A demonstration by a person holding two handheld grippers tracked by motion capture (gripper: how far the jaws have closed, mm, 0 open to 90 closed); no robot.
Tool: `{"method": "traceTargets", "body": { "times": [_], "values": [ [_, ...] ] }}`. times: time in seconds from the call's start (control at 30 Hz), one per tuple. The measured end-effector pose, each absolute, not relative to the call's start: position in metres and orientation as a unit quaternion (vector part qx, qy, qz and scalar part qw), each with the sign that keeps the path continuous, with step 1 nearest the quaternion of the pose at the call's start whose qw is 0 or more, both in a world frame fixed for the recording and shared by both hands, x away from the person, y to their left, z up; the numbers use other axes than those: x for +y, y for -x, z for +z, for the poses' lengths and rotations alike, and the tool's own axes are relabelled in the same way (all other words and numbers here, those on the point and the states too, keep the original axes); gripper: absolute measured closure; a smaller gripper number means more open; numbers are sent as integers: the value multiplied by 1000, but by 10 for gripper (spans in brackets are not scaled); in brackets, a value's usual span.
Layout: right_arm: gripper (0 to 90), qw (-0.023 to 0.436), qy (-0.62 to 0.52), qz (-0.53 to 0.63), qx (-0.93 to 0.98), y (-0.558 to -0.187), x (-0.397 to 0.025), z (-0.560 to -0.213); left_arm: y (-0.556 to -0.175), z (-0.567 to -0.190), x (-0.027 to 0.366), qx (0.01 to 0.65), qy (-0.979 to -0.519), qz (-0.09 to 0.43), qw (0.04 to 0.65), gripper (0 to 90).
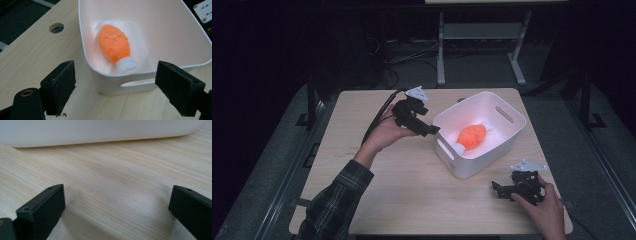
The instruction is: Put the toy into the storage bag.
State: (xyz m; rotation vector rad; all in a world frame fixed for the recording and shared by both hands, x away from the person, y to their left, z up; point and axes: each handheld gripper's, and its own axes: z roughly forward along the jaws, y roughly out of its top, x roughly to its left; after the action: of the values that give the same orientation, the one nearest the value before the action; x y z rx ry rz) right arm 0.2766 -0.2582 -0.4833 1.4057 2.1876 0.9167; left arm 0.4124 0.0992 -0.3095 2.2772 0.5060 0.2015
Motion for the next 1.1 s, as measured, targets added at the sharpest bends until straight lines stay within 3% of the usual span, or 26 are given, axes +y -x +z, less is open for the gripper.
{"method": "traceTargets", "body": {
  "times": [1.1],
  "values": [
    [2, 191, -500, 326, 779, -277, -258, -483, -365, -351, 190, 273, -867, 123, 398, 157]
  ]
}}
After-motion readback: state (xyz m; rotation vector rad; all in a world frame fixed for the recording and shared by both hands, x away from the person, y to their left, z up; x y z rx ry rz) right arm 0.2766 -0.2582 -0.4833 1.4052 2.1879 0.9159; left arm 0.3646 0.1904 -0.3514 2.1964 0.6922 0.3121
